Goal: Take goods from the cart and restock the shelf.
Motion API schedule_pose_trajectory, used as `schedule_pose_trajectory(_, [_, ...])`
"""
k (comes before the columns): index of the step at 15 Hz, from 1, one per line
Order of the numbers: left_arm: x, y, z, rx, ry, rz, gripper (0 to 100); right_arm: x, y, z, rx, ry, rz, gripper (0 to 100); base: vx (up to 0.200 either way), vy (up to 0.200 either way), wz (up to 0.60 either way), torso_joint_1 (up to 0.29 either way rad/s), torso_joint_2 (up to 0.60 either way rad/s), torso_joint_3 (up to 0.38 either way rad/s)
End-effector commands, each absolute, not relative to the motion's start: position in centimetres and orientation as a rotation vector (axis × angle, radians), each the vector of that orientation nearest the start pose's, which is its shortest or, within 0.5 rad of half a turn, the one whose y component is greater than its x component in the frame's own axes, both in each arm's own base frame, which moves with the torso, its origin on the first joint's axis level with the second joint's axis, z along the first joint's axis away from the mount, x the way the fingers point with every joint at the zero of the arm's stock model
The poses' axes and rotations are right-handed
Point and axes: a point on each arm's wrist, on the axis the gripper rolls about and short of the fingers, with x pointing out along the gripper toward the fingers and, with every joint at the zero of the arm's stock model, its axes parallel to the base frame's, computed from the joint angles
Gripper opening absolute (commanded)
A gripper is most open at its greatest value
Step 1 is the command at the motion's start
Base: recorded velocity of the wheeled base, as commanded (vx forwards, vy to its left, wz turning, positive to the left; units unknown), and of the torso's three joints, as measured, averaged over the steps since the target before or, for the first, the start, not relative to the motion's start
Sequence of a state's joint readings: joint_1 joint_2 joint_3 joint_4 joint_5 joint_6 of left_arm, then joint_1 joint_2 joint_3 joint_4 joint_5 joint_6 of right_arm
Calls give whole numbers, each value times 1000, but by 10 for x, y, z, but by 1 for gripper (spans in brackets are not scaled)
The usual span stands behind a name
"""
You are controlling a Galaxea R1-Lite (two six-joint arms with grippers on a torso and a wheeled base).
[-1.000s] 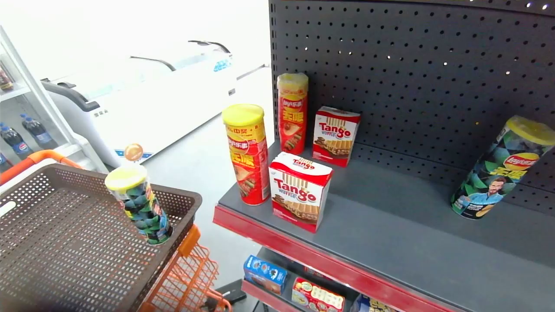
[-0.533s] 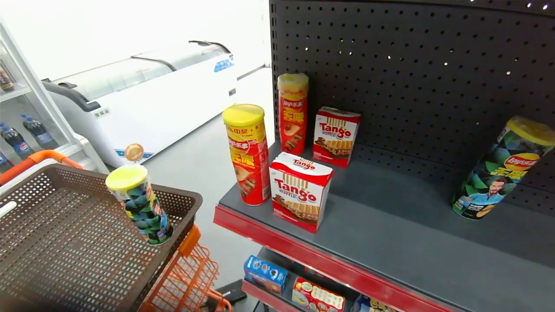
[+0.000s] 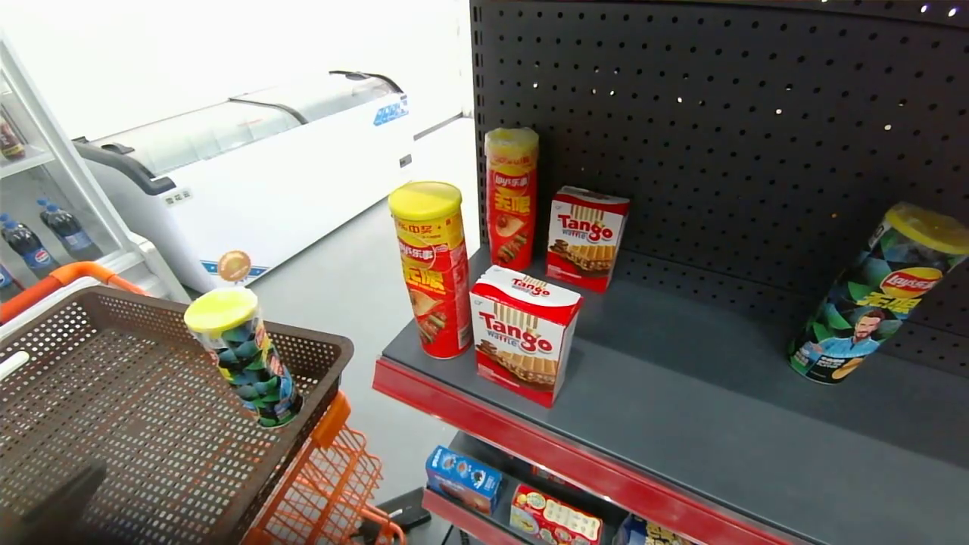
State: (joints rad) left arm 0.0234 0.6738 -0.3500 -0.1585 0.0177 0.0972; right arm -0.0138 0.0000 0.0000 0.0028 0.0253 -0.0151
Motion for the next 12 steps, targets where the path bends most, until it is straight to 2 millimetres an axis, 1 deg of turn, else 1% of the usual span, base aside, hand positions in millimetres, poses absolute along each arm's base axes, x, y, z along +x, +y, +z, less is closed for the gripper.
schedule_pose_trajectory(1, [121, 10, 176, 101, 356, 63, 100, -23, 1, 75, -15, 3, 12, 100, 0, 0, 0, 0, 0, 0])
schedule_pose_trajectory(3, [149, 12, 158, 92, 426, 68, 100, -23, 1, 75, -15, 3, 12, 100, 0, 0, 0, 0, 0, 0])
schedule_pose_trajectory(4, [164, 15, 151, 90, 415, 81, 100, -23, 1, 75, -15, 3, 12, 100, 0, 0, 0, 0, 0, 0])
schedule_pose_trajectory(5, [174, 17, 146, 90, 401, 88, 100, -23, 1, 75, -15, 3, 12, 100, 0, 0, 0, 0, 0, 0])
schedule_pose_trajectory(6, [194, 22, 133, 87, 356, 109, 100, -23, 1, 75, -15, 3, 12, 100, 0, 0, 0, 0, 0, 0])
schedule_pose_trajectory(7, [202, 23, 121, 83, 360, 108, 100, -23, 1, 75, -15, 3, 12, 100, 0, 0, 0, 0, 0, 0])
schedule_pose_trajectory(8, [208, 23, 115, 84, 362, 105, 100, -23, 1, 75, -15, 3, 12, 100, 0, 0, 0, 0, 0, 0])
schedule_pose_trajectory(12, [231, 25, 98, 79, 340, 107, 100, -23, 1, 75, -15, 3, 12, 100, 0, 0, 0, 0, 0, 0])
